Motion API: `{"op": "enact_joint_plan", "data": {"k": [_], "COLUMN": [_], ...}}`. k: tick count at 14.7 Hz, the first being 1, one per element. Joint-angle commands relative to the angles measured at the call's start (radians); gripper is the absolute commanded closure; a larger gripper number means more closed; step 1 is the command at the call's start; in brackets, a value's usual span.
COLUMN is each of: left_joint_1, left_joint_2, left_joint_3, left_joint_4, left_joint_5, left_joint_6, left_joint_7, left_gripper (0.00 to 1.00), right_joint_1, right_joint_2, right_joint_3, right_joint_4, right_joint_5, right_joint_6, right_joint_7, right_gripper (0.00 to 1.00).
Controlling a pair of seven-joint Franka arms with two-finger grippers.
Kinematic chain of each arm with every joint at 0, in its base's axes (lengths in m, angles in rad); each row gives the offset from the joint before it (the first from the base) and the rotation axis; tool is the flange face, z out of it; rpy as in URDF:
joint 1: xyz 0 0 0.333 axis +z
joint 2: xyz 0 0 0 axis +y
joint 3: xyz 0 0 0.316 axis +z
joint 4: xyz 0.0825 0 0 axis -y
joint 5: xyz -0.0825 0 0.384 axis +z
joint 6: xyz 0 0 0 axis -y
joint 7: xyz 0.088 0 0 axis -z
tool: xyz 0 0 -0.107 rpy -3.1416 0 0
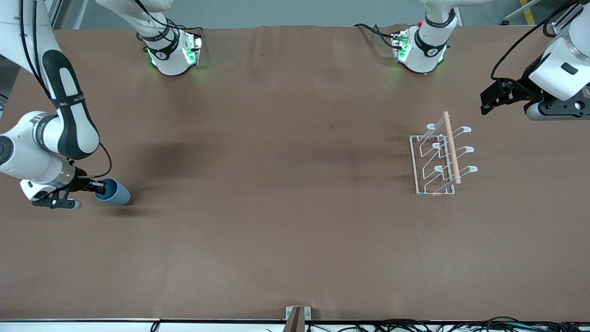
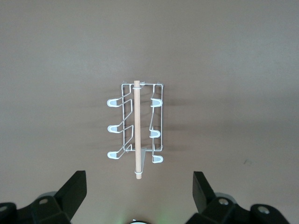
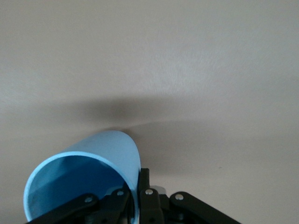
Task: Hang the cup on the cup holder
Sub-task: 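Lift the blue cup with the right gripper while the left gripper approaches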
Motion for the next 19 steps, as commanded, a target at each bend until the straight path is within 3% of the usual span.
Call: {"op": "enact_joint_plan", "data": {"k": [1, 3, 6, 11, 13, 17, 19], "left_joint_1": [-0.002, 0.000, -0.008, -0.064, -0.141, -0.285, -0.362], "left_joint_2": [0.015, 0.015, 0.032, 0.038, 0.043, 0.093, 0.121], "left_joint_3": [-0.001, -0.001, -0.003, -0.010, -0.010, -0.012, -0.012], "left_joint_4": [0.028, 0.027, 0.027, 0.025, 0.030, 0.098, 0.141], "left_joint_5": [-0.001, -0.004, -0.007, -0.042, -0.057, -0.120, -0.148], "left_joint_6": [-0.020, -0.021, -0.021, -0.041, -0.041, -0.034, 0.003], "left_joint_7": [0.017, 0.019, 0.019, 0.030, 0.056, 0.060, 0.066], "left_gripper": [0.00, 0.00, 0.00, 0.00, 0.00, 0.00, 0.00], "right_joint_1": [0.008, 0.058, 0.161, 0.397, 0.465, 0.555, 0.582], "right_joint_2": [-0.131, -0.208, -0.294, -0.343, -0.338, -0.338, -0.338], "right_joint_3": [0.009, 0.024, 0.029, 0.029, 0.029, 0.030, 0.030], "right_joint_4": [-0.022, -0.021, -0.020, 0.030, 0.058, 0.056, 0.056], "right_joint_5": [0.014, 0.042, 0.206, 0.376, 0.504, 0.845, 0.940], "right_joint_6": [-0.087, -0.175, -0.265, -0.254, -0.242, -0.213, -0.217], "right_joint_7": [-0.009, 0.000, 0.053, 0.311, 0.324, 0.308, 0.302], "right_gripper": [0.97, 0.96, 0.96, 0.96, 0.96, 0.96, 0.96]}}
